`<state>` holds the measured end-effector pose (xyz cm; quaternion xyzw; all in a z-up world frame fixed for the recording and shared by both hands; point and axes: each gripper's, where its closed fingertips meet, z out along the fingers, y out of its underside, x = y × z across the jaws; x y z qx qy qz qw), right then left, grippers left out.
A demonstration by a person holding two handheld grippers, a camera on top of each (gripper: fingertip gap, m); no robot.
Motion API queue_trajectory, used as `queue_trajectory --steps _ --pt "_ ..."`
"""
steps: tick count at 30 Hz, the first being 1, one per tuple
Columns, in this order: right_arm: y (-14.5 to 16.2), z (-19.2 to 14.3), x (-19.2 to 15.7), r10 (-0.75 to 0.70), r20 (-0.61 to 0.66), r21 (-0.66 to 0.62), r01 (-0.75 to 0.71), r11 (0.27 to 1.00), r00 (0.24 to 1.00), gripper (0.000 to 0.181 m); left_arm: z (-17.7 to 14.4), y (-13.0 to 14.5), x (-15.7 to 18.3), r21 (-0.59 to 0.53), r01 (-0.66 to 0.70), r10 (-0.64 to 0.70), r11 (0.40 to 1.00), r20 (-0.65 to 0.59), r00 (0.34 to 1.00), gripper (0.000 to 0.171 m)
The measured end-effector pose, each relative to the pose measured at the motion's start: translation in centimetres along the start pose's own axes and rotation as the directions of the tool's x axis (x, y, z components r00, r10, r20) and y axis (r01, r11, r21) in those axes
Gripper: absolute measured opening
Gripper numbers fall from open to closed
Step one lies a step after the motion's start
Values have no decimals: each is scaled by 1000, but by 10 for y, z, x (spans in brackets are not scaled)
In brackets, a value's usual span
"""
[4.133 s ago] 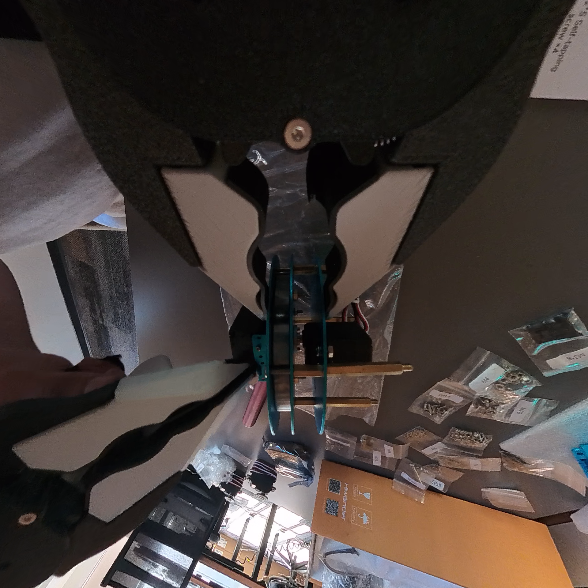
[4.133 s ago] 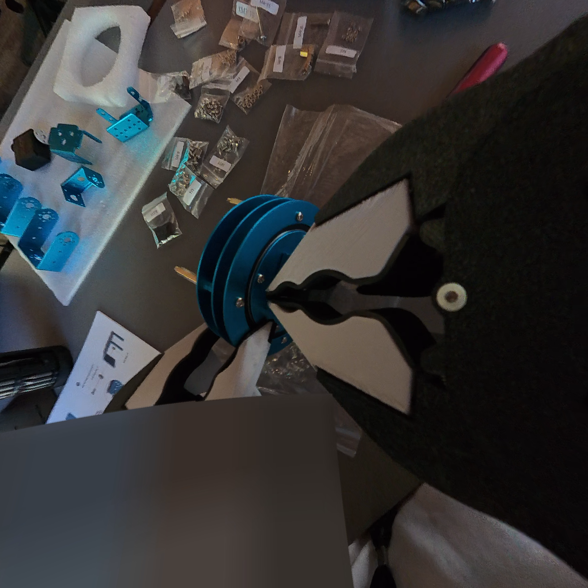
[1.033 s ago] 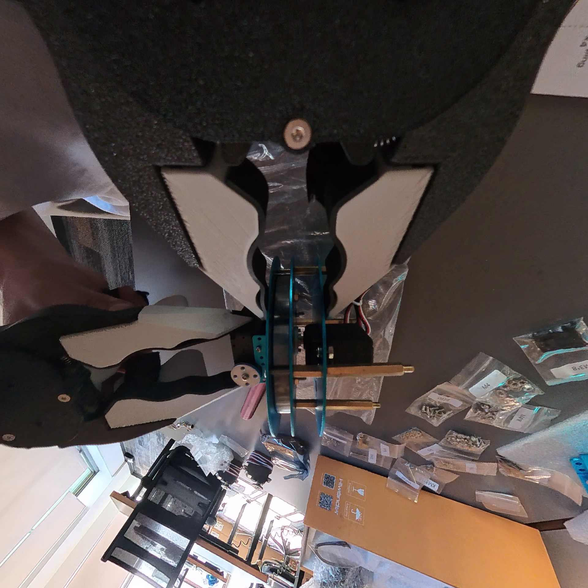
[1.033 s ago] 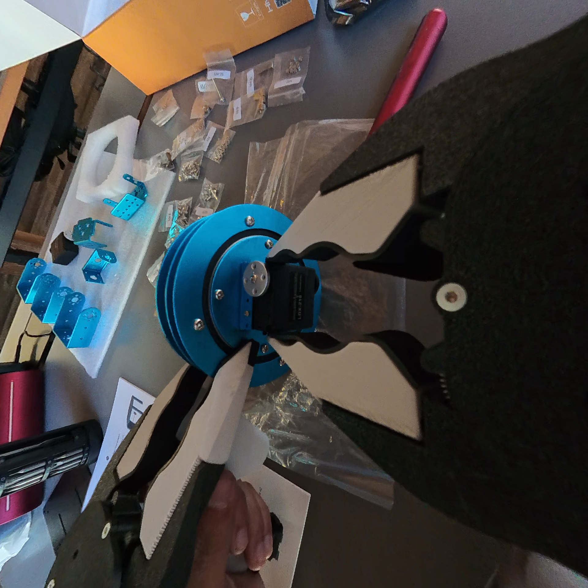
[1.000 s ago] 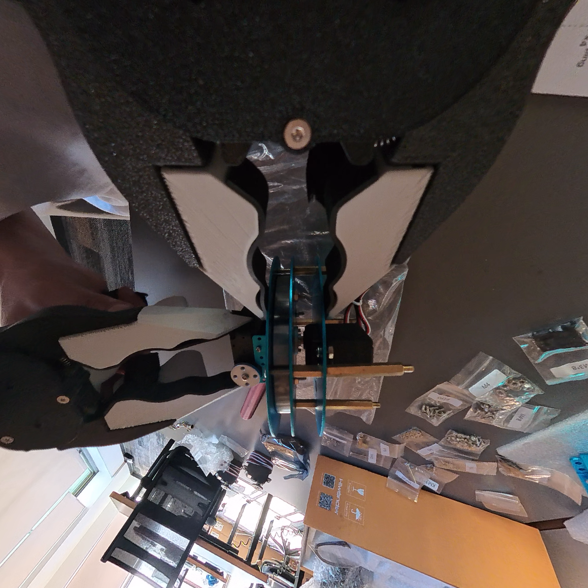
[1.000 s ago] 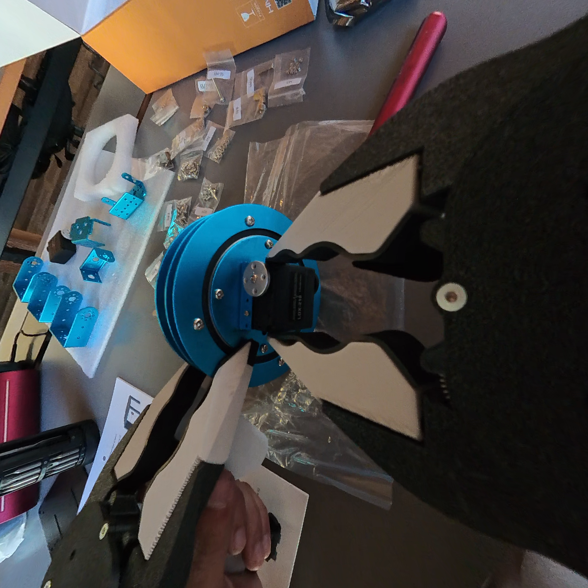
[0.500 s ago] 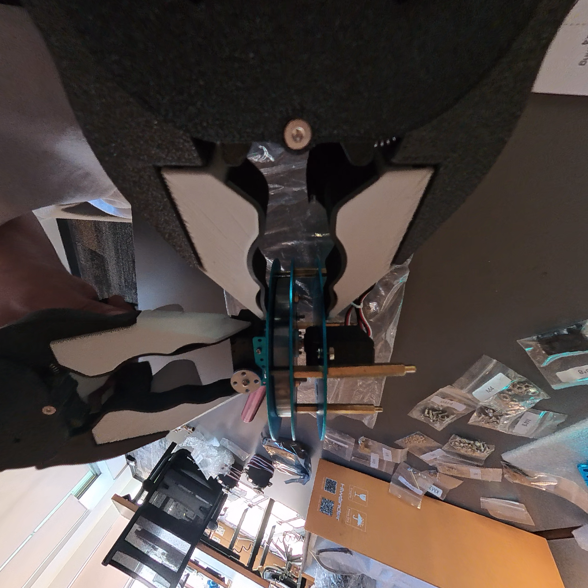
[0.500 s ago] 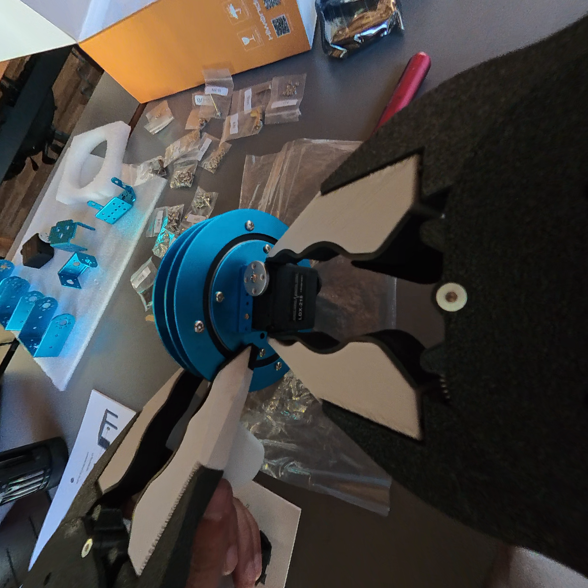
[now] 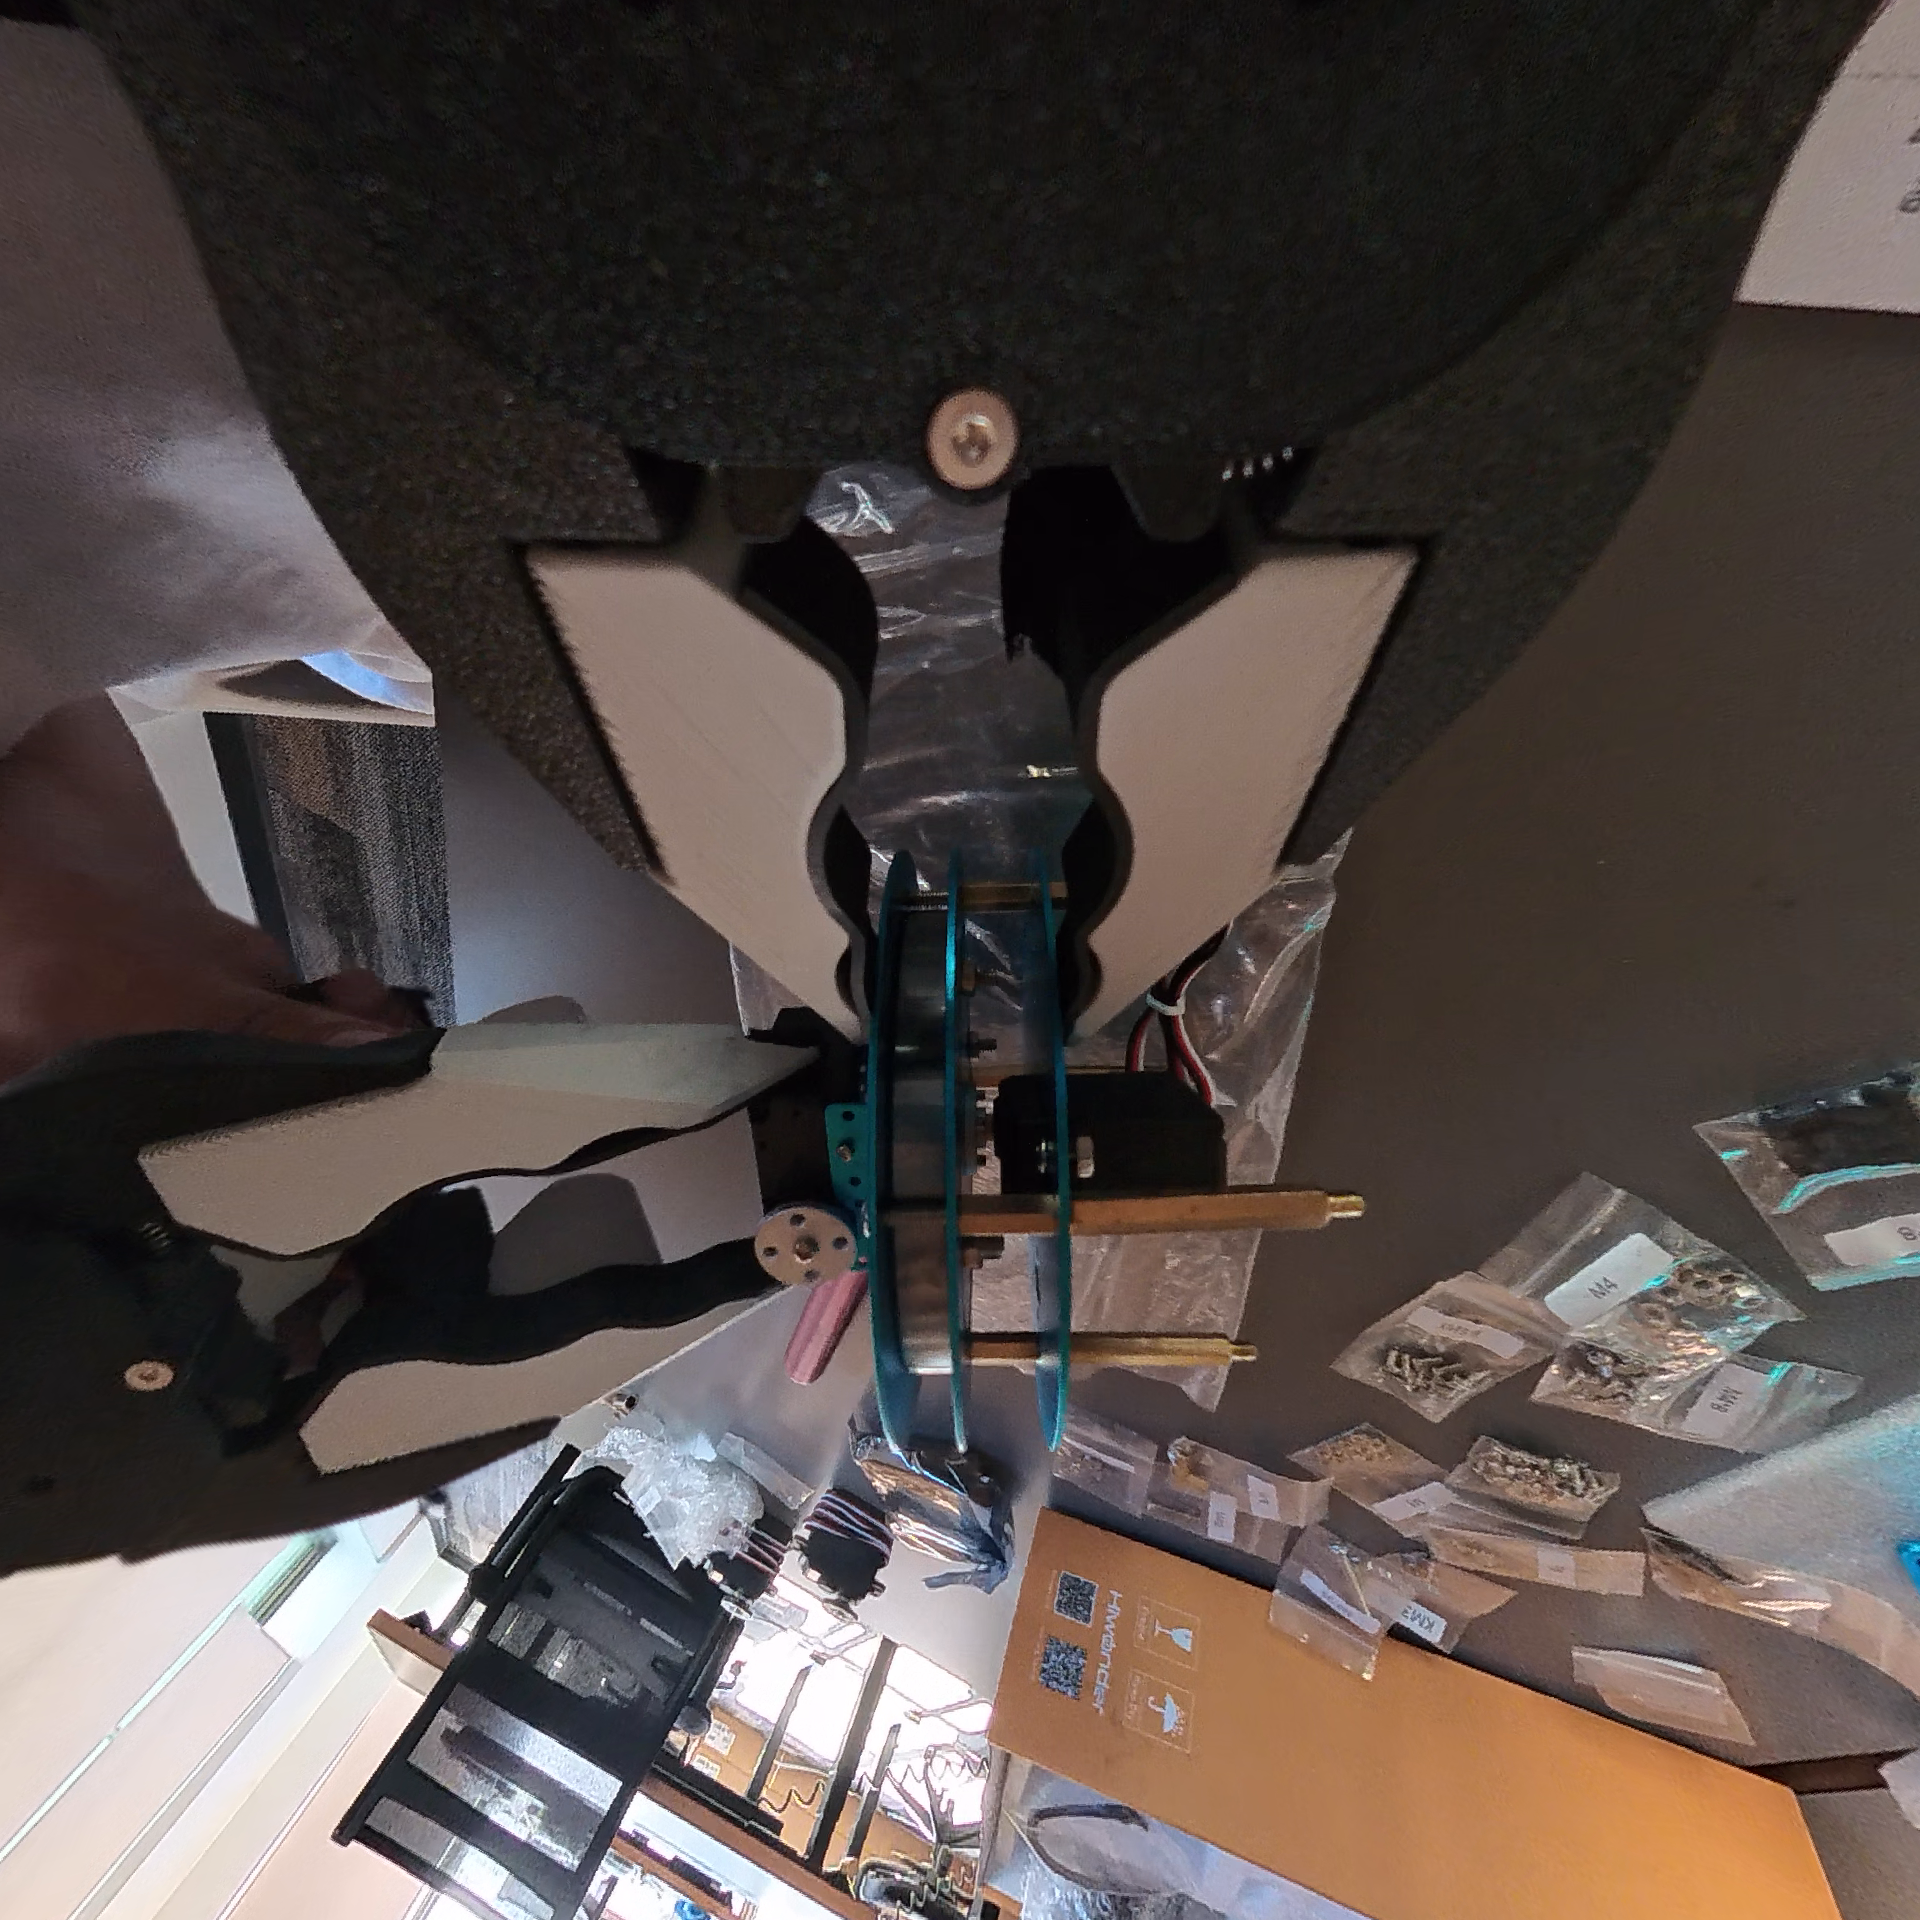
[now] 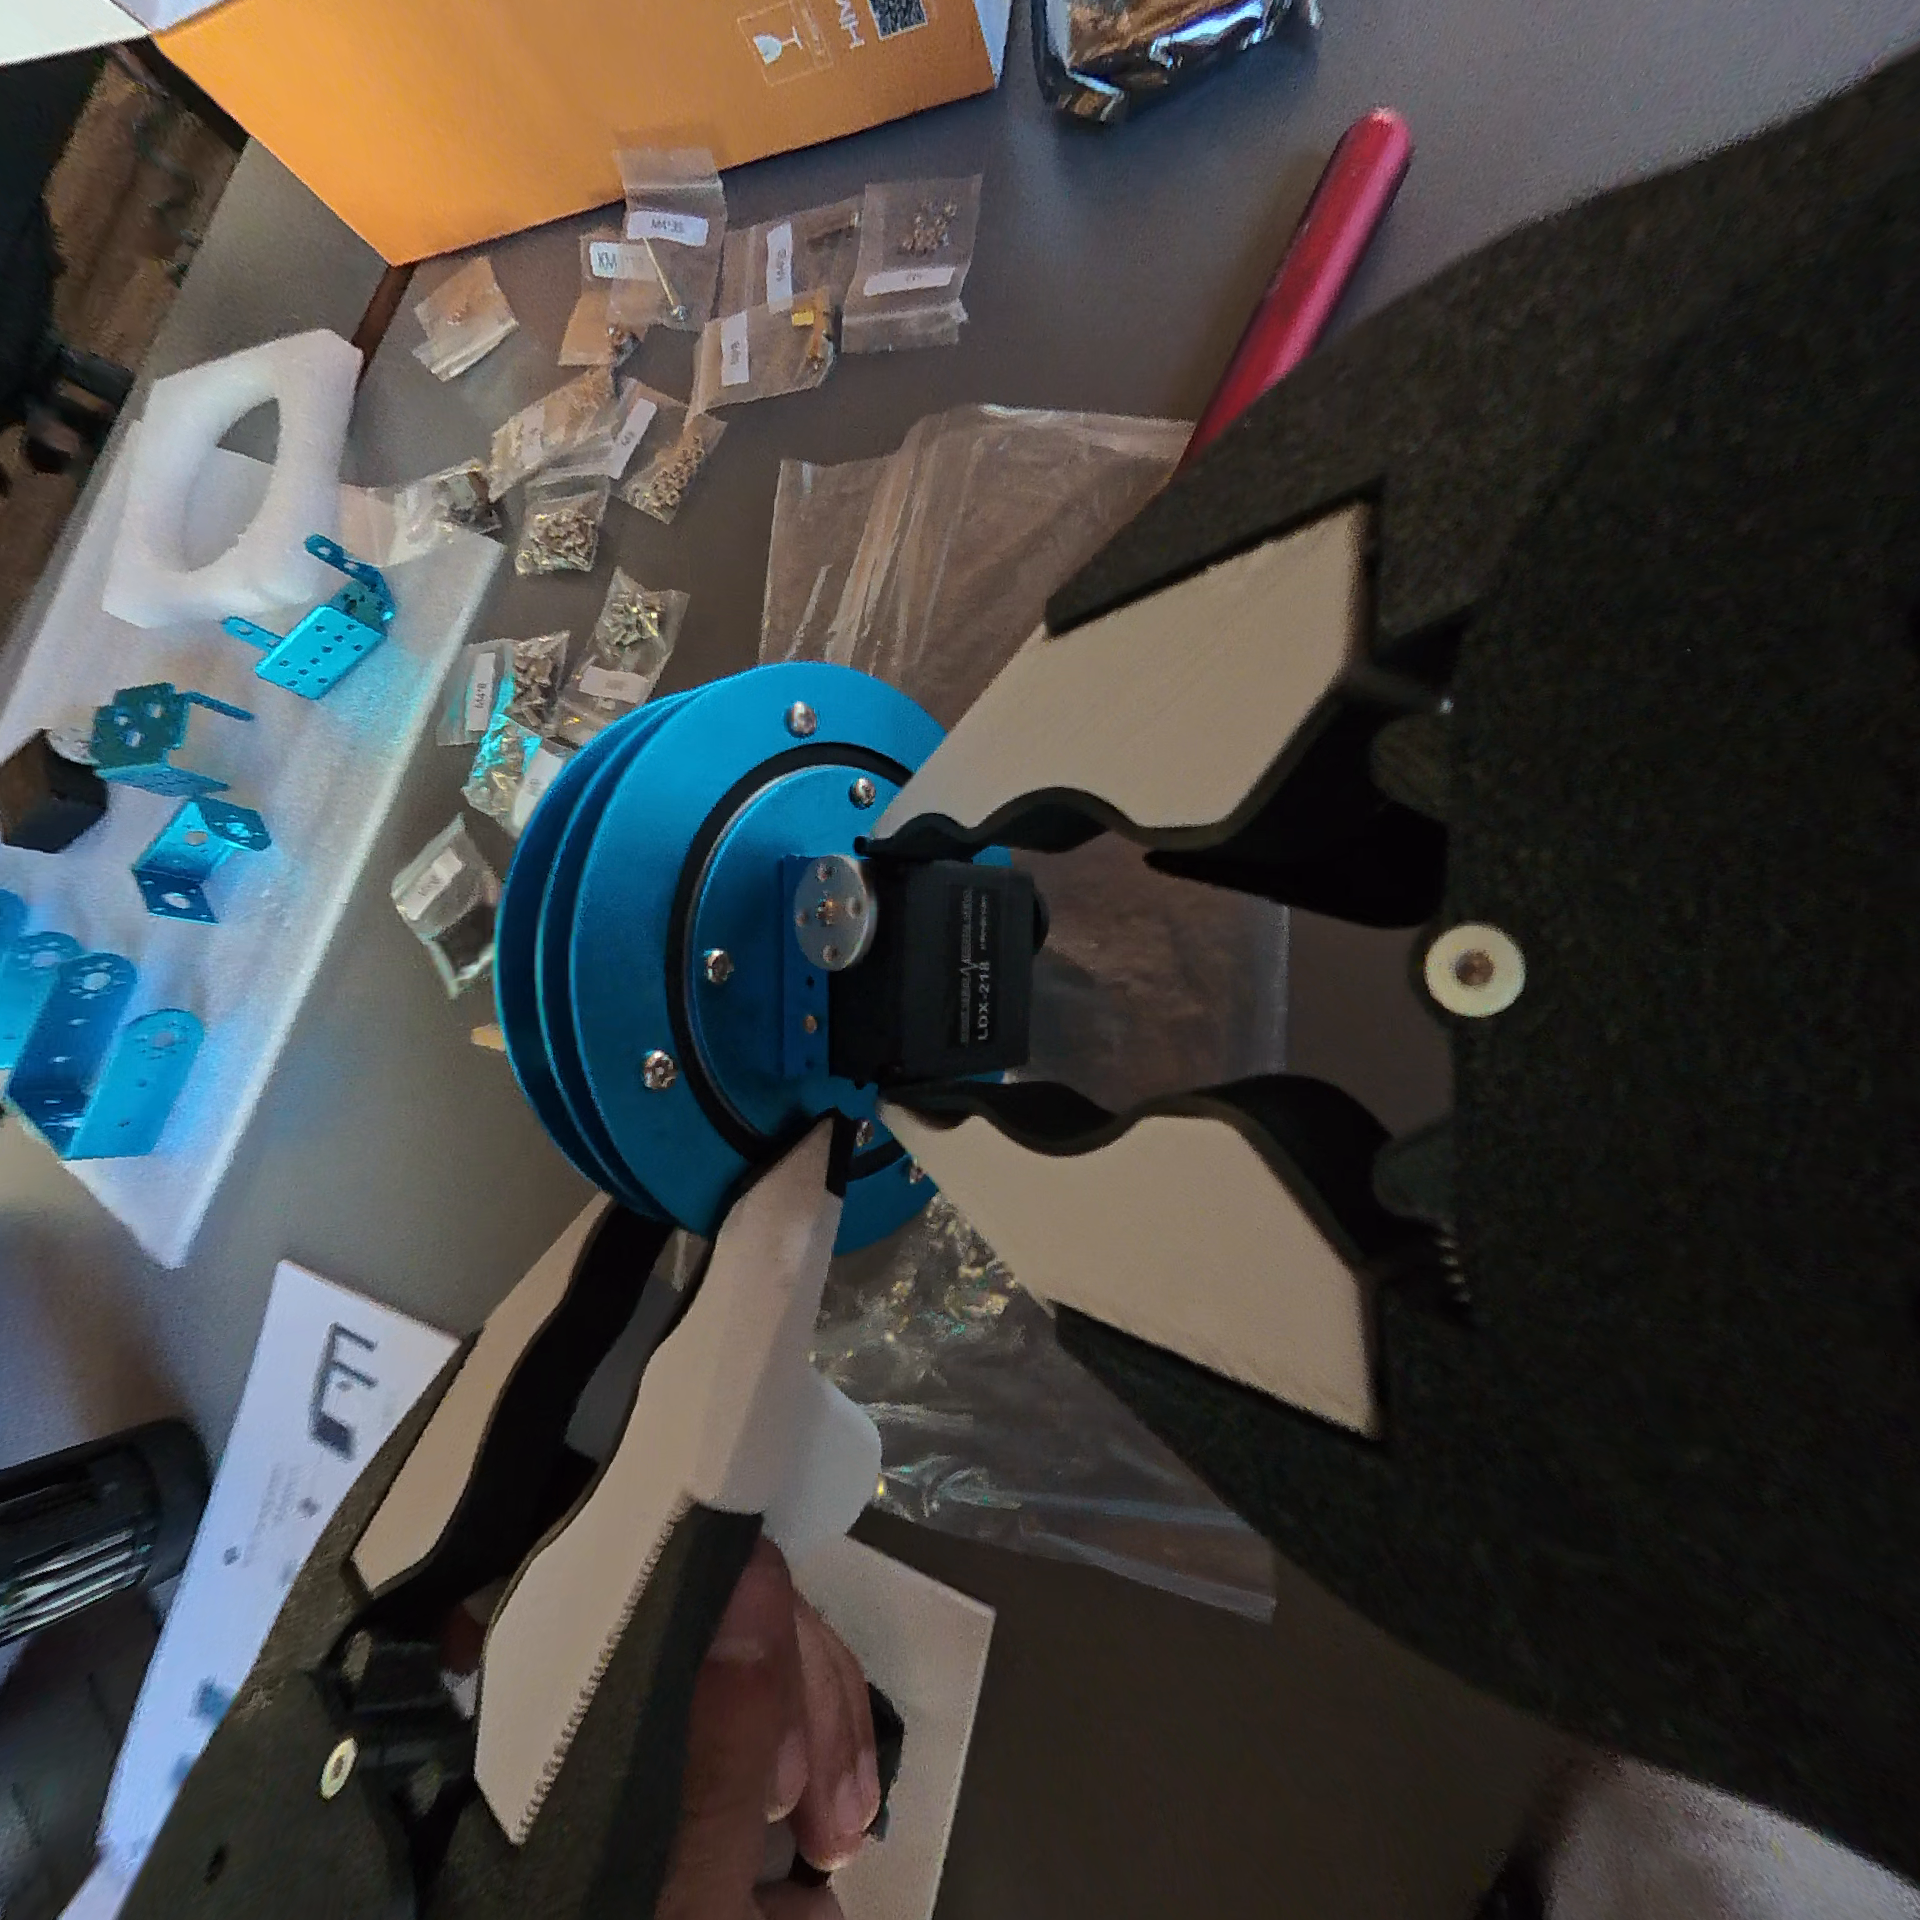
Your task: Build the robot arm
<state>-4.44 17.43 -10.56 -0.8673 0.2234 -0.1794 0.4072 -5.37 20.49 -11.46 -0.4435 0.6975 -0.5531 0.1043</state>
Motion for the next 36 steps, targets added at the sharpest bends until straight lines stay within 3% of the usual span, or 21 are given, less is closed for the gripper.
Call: queue_trajectory --steps 8,16,24,26,28,30,32,35,36 --pt "-4 2 -5 16 36 178 -22 984 999 41 0 1 -2 -12 5 -5 1000 -6 1000 32" --pt "3 -4 4 -8 -25 100 11 995 1000 47 1 0 -1 -12 3 -3 1000 1 1000 32" --pt "30 -11 24 15 -34 49 -13 999 999 45 1 0 -1 -11 2 -2 1000 4 1000 32" --pt "44 -23 21 63 91 -22 -61 998 994 42 1 0 -1 -11 1 0 1000 4 1000 32" --pt "59 -35 -10 131 311 -132 -94 987 941 52 1 0 -1 -11 2 -2 1000 2 1000 32" --pt "74 -43 -13 2 307 -162 51 986 952 40 1 0 -1 -12 2 -2 1000 -1 1000 32" --pt "91 -42 -2 -108 287 -237 179 955 952 50 0 1 -1 -15 4 -4 1000 -3 1000 32" --pt "94 -32 8 -139 360 -266 244 932 922 61 0 2 -2 -20 5 -5 1000 -5 1000 32" --pt "95 -29 6 -156 402 -261 277 925 902 56 0 2 -2 -21 3 -3 1000 -4 1000 32"
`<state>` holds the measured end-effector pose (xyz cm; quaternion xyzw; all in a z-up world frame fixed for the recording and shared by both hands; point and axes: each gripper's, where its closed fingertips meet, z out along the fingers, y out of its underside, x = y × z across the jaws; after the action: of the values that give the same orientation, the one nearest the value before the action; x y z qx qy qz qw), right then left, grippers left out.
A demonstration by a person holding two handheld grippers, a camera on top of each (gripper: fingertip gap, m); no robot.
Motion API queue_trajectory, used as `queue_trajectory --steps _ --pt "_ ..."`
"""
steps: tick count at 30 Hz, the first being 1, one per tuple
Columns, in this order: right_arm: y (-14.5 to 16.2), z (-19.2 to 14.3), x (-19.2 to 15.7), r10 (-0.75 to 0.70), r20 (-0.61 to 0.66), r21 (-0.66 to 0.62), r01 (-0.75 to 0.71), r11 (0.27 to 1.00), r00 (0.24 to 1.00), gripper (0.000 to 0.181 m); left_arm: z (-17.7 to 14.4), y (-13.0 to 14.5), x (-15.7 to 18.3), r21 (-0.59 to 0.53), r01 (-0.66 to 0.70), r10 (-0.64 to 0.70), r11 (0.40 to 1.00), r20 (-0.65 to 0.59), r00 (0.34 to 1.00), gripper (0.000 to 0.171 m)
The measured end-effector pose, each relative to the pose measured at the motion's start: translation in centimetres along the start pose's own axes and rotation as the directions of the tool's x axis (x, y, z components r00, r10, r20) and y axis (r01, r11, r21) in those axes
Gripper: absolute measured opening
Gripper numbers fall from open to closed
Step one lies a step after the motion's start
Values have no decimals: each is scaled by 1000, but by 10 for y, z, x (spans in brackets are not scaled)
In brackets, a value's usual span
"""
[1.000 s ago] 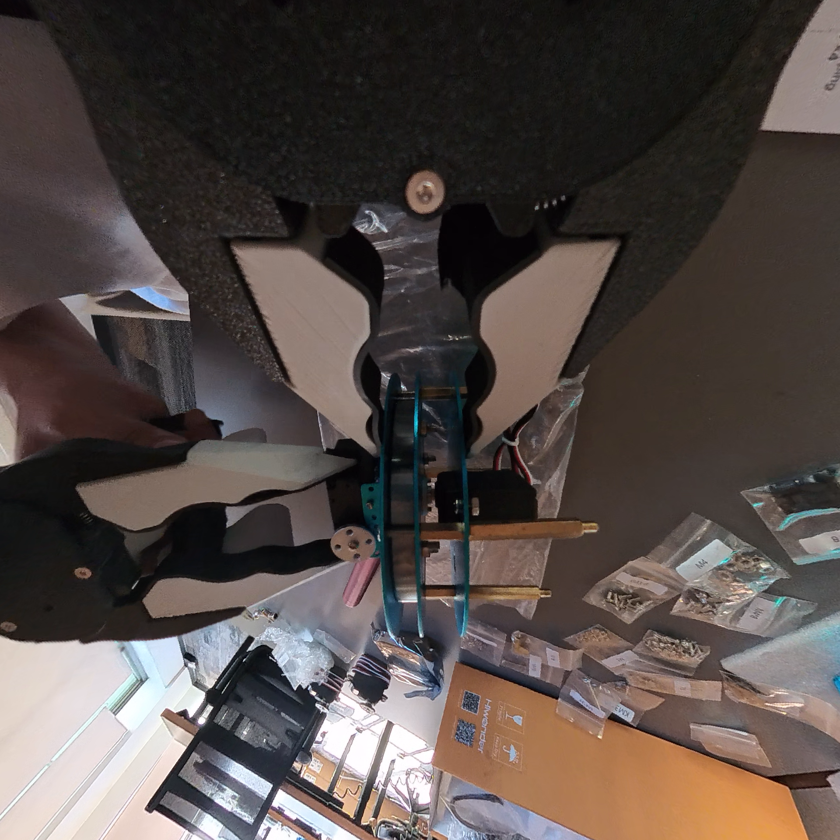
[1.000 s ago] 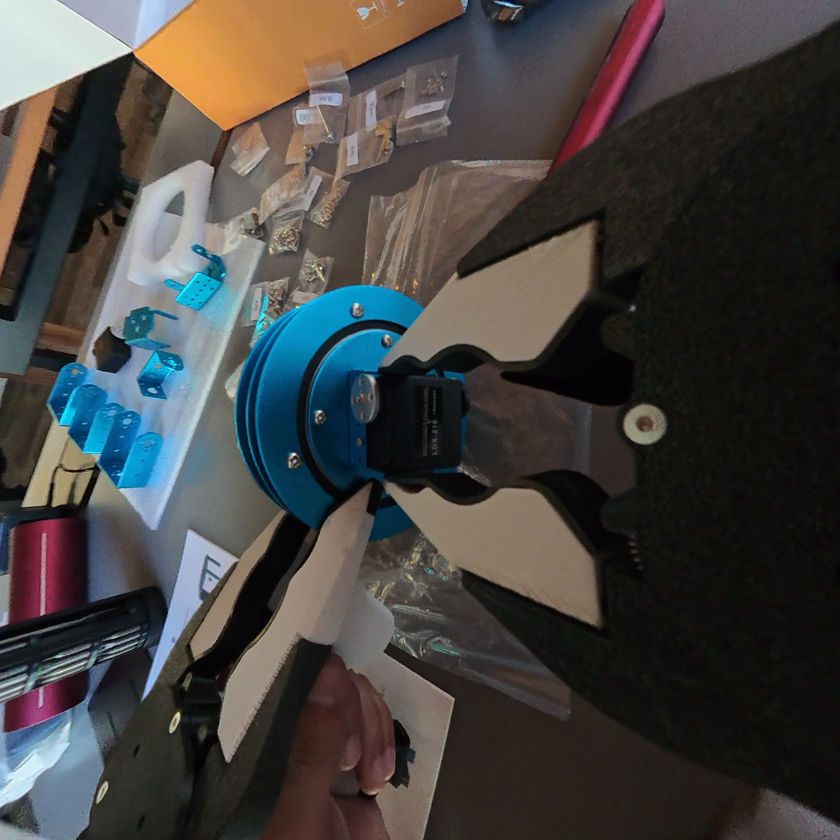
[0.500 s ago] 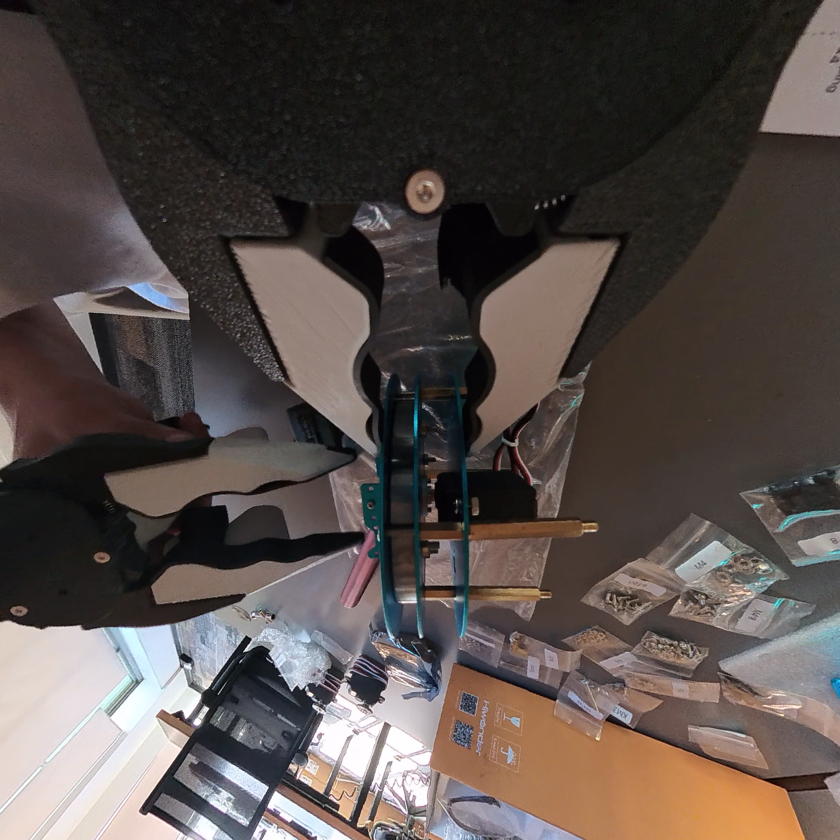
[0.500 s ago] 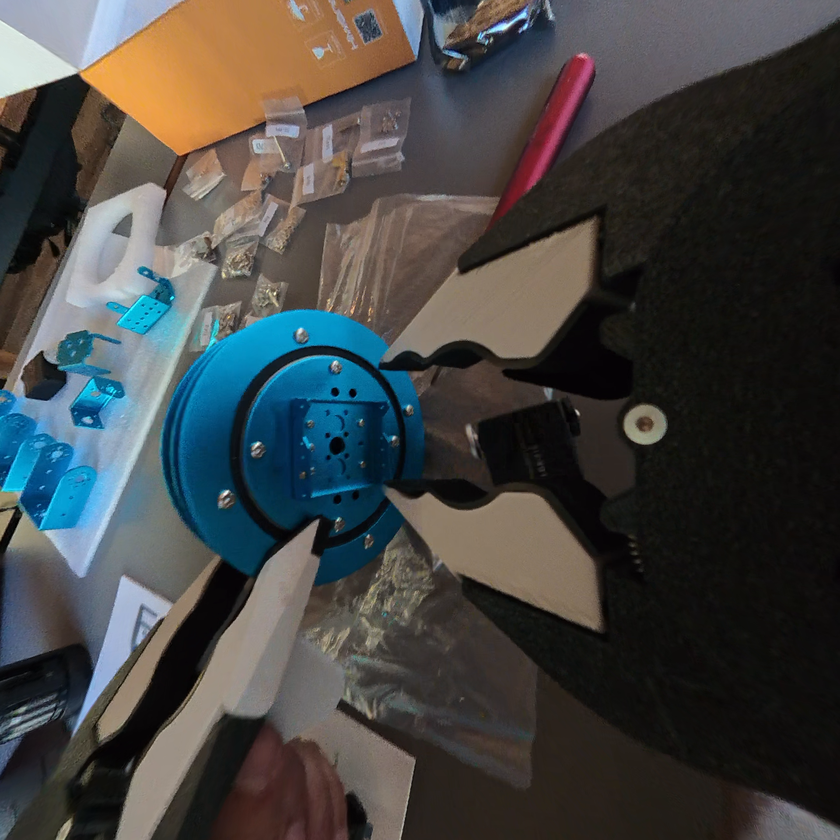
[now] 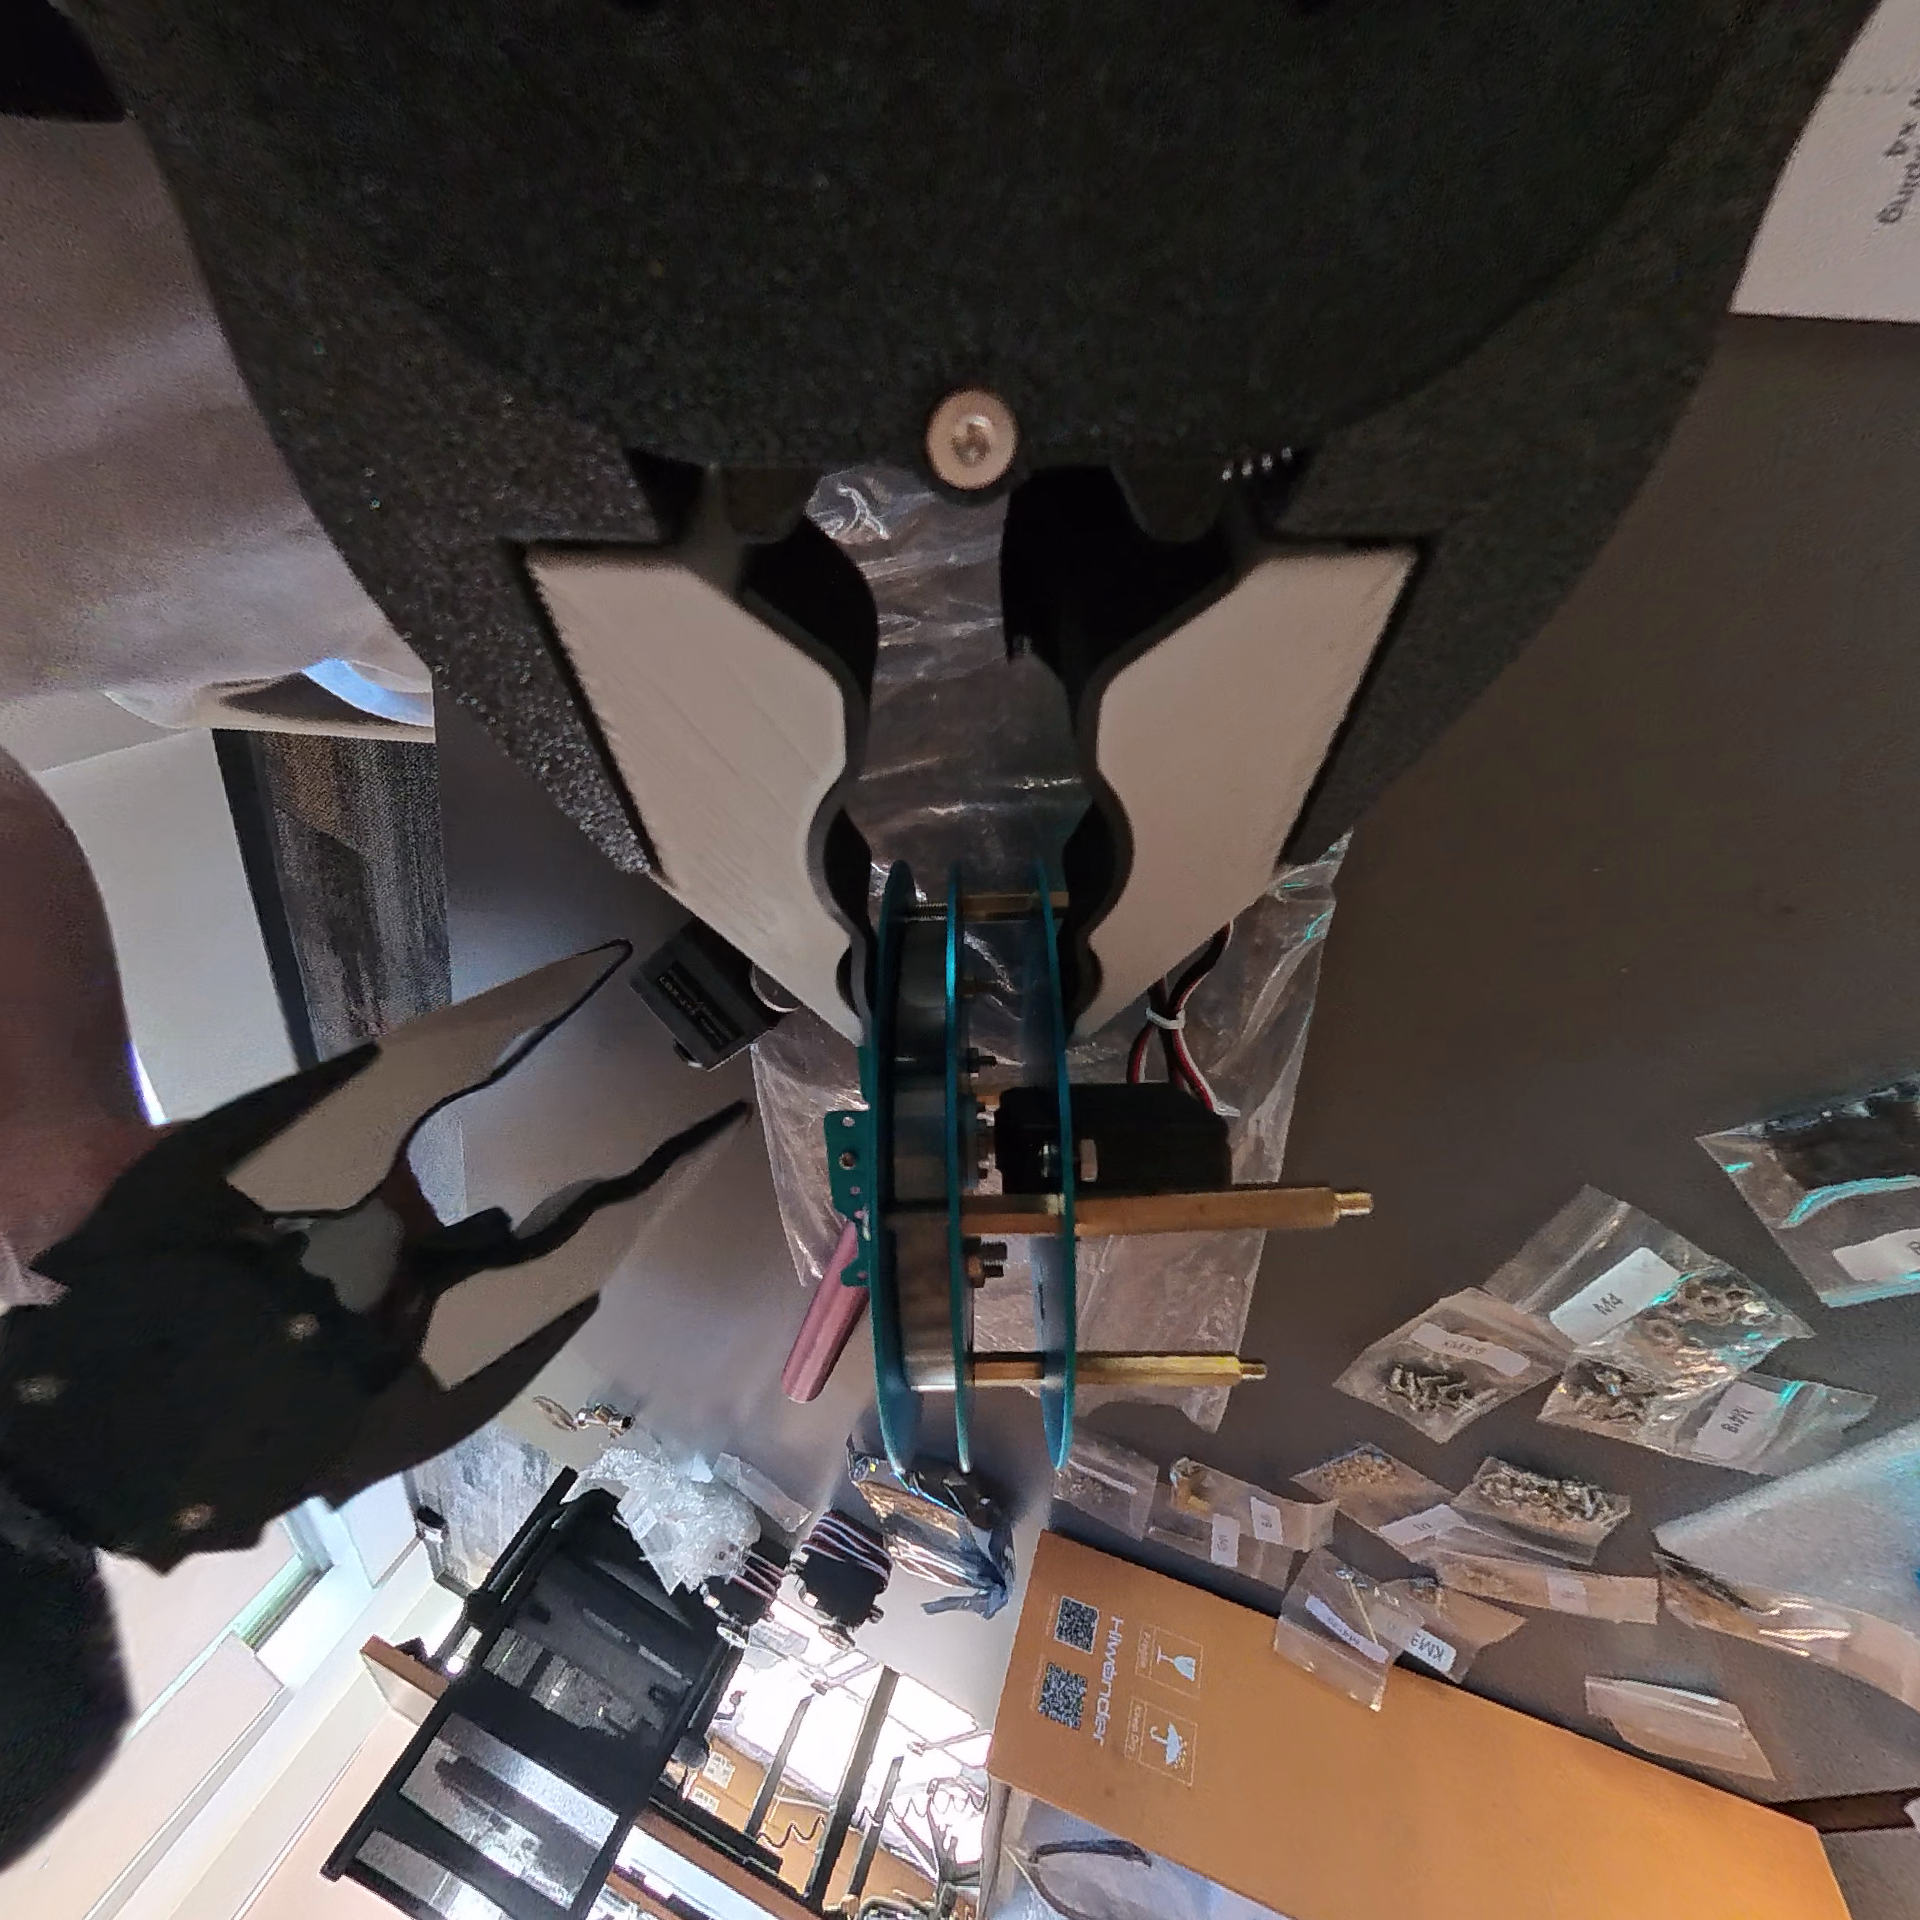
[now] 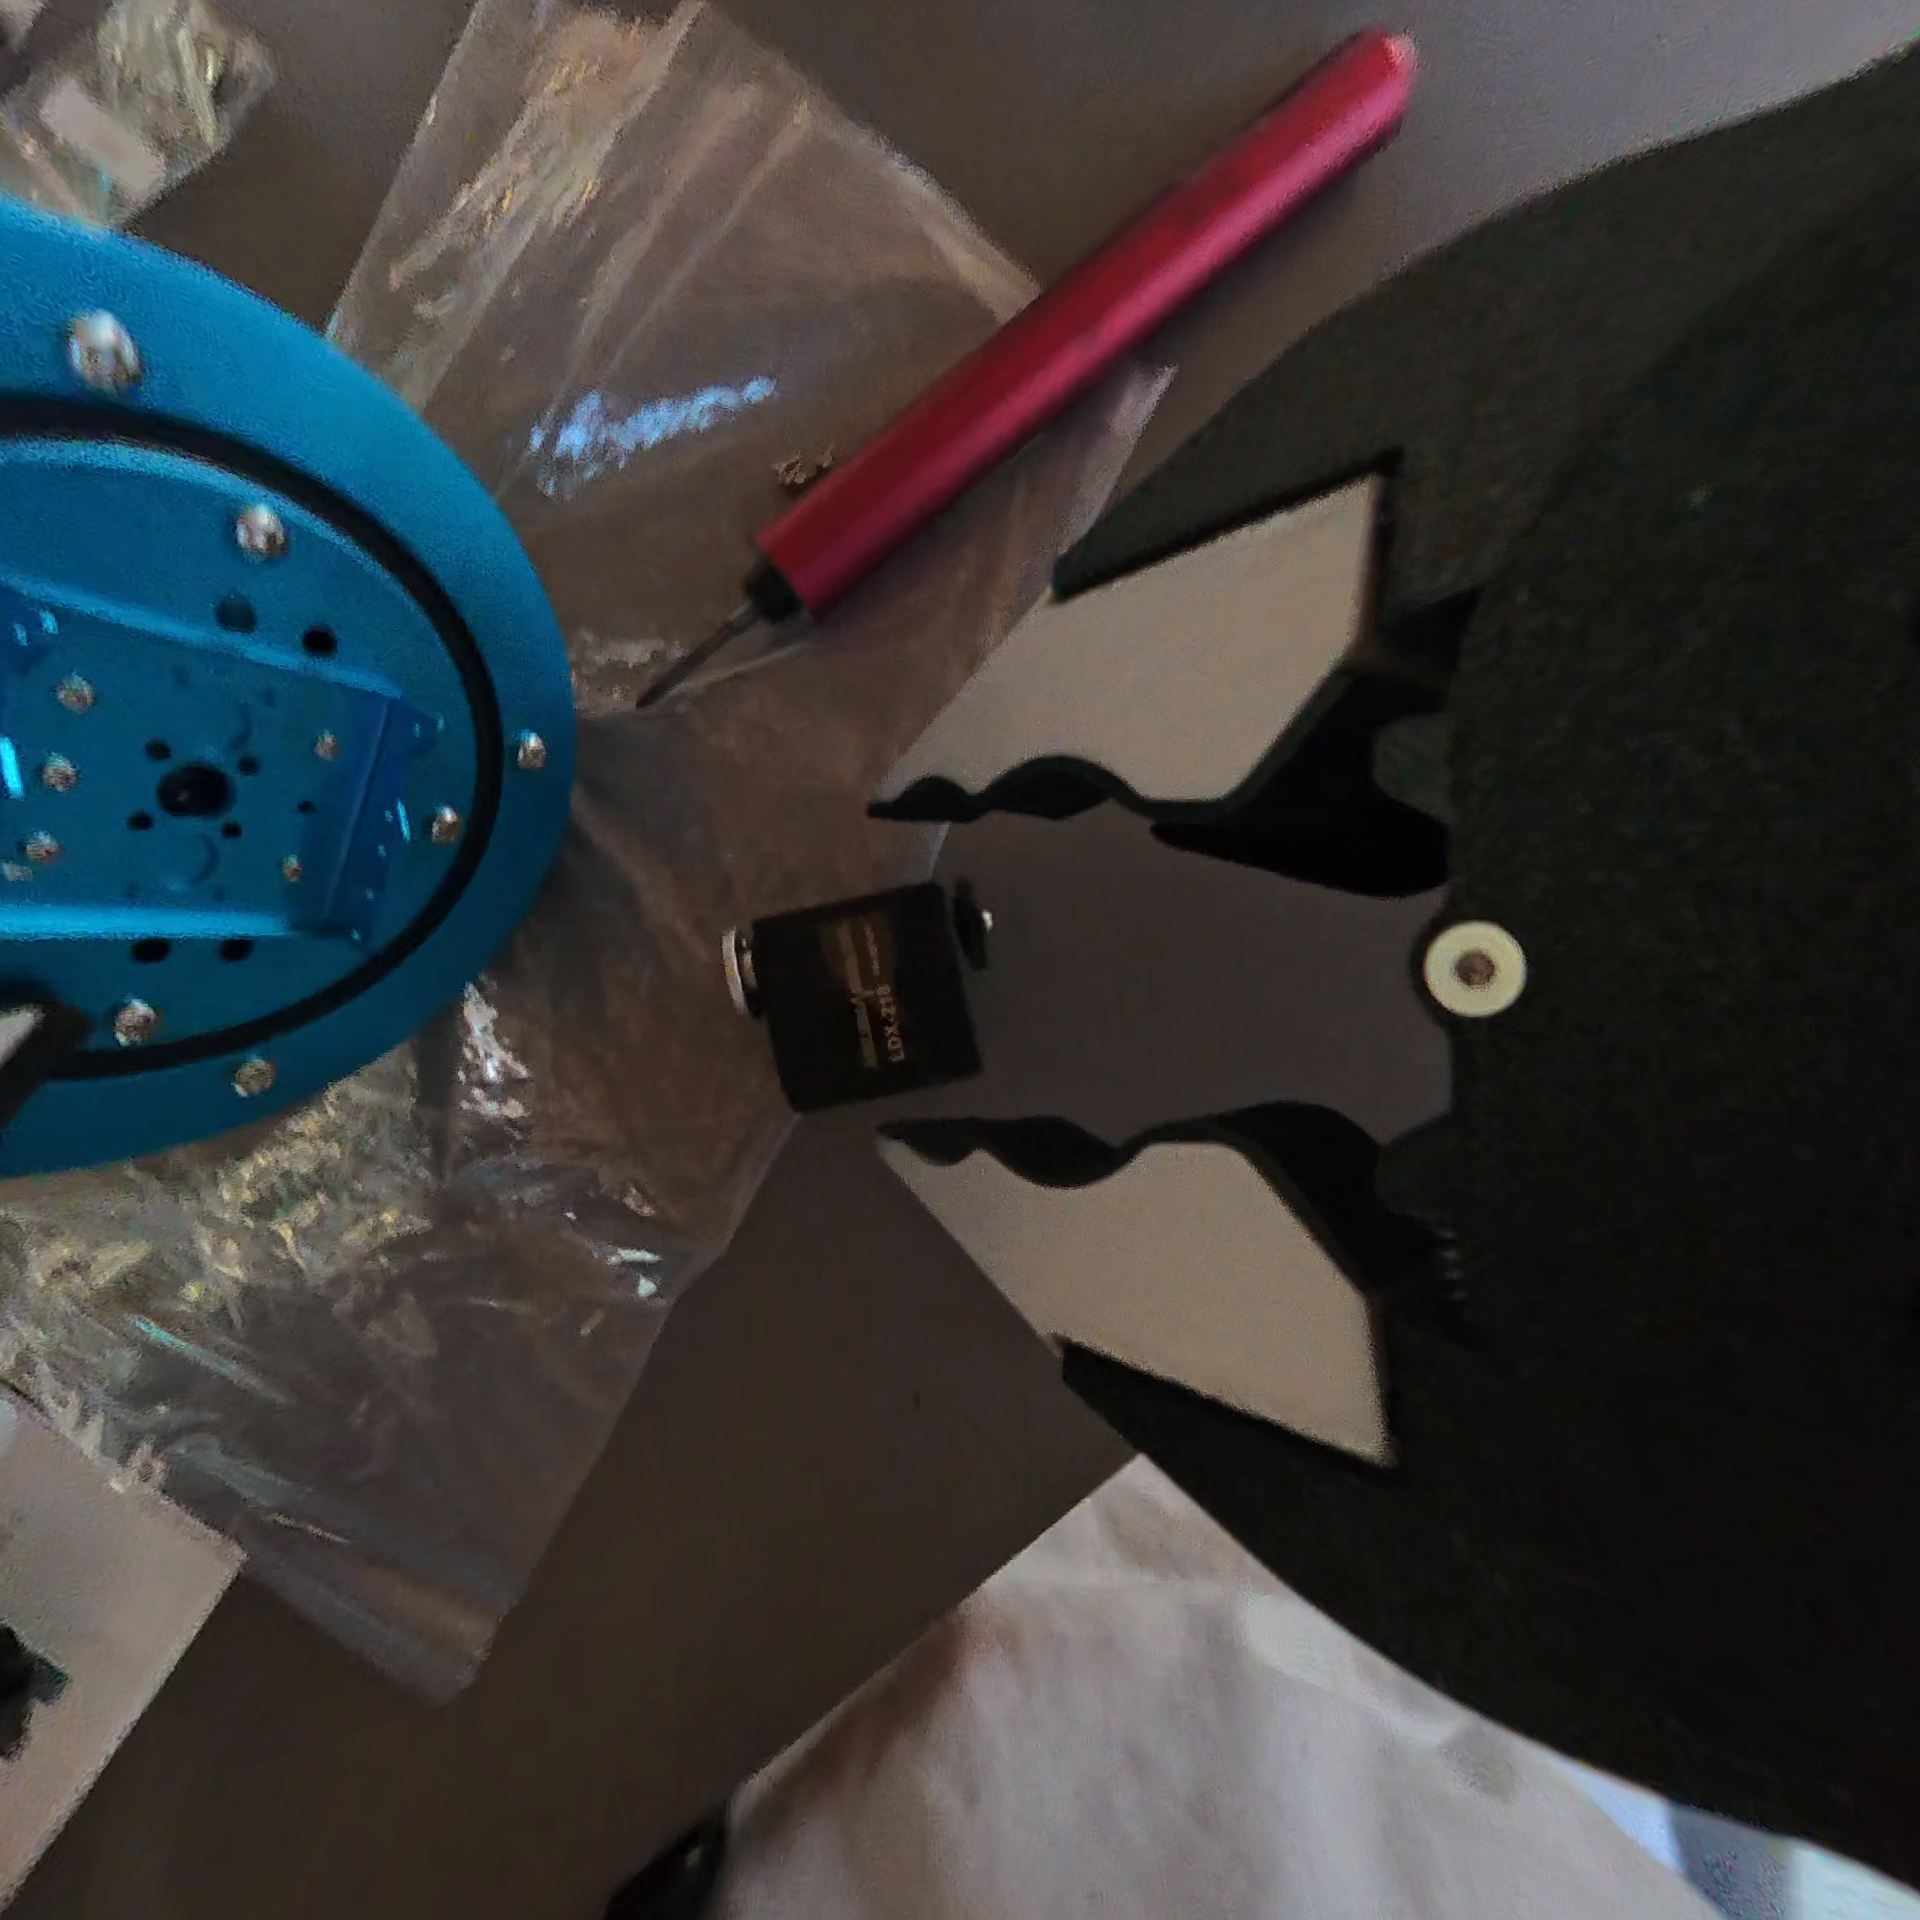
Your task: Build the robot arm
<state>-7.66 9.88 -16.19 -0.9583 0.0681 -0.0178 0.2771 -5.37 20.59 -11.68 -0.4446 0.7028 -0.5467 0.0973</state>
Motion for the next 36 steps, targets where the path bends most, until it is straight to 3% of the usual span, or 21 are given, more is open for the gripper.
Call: queue_trajectory --steps 3,7,10,14,19,30,36 --pt "15 17 -3 -70 61 -150 79 986 996 50 0 0 0 -6 -5 5 1000 4 1000 32" --pt "8 17 -3 -101 46 -144 107 984 994 42 0 -1 1 -5 -7 7 1000 7 1000 32" --pt "-18 4 -2 -68 -33 13 69 998 997 42 1 -1 1 -3 -6 6 1000 10 1000 32" --pt "-61 -10 13 82 -248 285 -8 959 965 41 1 -2 1 -3 -3 3 1000 12 1000 32" --pt "-72 -11 18 206 -285 431 -67 900 936 41 1 -1 0 -5 10 -10 1000 17 1000 32" --pt "1 17 -2 233 -103 124 -220 967 967 42 1 0 1 -11 5 -5 1000 15 1000 32" --pt "3 12 -3 210 -89 59 -205 977 974 50 1 -1 1 -11 1 -1 1000 14 1000 32"
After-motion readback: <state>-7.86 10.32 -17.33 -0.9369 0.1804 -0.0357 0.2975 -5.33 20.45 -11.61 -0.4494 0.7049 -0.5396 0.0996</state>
